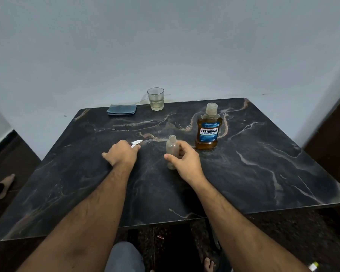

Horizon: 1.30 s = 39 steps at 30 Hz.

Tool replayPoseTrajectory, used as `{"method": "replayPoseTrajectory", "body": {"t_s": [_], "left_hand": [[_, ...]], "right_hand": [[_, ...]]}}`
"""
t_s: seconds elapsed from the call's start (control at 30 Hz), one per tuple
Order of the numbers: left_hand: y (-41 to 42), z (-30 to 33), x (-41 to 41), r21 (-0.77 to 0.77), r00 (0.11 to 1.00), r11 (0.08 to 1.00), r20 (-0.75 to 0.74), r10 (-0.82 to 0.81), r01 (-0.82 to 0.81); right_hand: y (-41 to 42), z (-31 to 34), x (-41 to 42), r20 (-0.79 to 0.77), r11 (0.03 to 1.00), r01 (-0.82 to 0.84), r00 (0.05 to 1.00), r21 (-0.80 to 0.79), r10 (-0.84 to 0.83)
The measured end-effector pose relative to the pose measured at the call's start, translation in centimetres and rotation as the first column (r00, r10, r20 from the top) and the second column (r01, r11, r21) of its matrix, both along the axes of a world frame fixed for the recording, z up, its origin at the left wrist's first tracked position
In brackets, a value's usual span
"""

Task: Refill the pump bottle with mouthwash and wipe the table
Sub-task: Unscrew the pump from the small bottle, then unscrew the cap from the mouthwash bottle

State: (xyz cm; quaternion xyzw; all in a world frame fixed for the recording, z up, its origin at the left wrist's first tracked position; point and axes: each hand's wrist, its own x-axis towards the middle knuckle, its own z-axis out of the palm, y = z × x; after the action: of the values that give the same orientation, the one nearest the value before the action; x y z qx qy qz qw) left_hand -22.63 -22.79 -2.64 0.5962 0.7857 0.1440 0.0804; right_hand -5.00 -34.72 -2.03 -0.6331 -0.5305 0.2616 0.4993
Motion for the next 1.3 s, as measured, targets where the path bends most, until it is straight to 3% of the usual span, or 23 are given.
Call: {"method": "replayPoseTrajectory", "body": {"t_s": [0.2,0.43,0.6,0.77,0.83,0.93,1.03,1.1,1.17,1.3], "left_hand": [[-0.7,0.5,0.0,0.022,0.999,0.999,0.038,-0.034,0.033],[-3.3,2.4,0.6,0.268,0.951,0.953,0.234,-0.204,0.139],[-6.5,3.2,2.4,0.356,0.823,0.913,0.445,-0.352,0.199],[-9.7,2.8,3.2,0.463,0.694,0.885,0.619,-0.368,0.056],[-11.6,3.2,4.0,0.553,0.61,0.833,0.656,-0.444,0.012],[-13.9,4.6,6.3,0.647,0.5,0.757,0.627,-0.597,0.093],[-13.9,6.0,9.4,0.619,0.398,0.756,0.651,-0.646,0.214],[-12.8,7.0,11.6,0.57,0.389,0.768,0.663,-0.639,0.291],[-11.5,8.2,13.5,0.534,0.413,0.775,0.657,-0.631,0.337],[-8.5,10.4,16.4,0.463,0.426,0.794,0.673,-0.604,0.394]], "right_hand": [[0.2,-0.3,-0.5,-0.01,1.0,-0.003,1.0,-0.009,0.003],[0.5,-0.1,-0.6,-0.002,0.999,0.0,1.0,-0.037,0.0],[0.4,-1.0,-0.6,0.02,0.996,-0.019,1.0,-0.086,0.021],[-0.8,-0.6,0.6,-0.047,0.992,-0.083,0.996,-0.093,0.079],[-1.5,-0.2,1.8,-0.048,1.0,0.01,0.999,-0.002,-0.01],[-2.3,0.5,4.4,-0.124,0.939,0.289,0.955,0.186,-0.27],[-2.1,1.7,7.4,-0.151,0.876,0.446,0.893,0.183,-0.424],[-1.4,2.3,9.4,-0.107,0.876,0.47,0.882,0.109,-0.459],[-0.4,2.3,11.3,-0.102,0.906,0.423,0.902,0.009,-0.42],[1.3,2.6,13.3,-0.256,0.981,0.181,0.947,-0.075,-0.195]]}}
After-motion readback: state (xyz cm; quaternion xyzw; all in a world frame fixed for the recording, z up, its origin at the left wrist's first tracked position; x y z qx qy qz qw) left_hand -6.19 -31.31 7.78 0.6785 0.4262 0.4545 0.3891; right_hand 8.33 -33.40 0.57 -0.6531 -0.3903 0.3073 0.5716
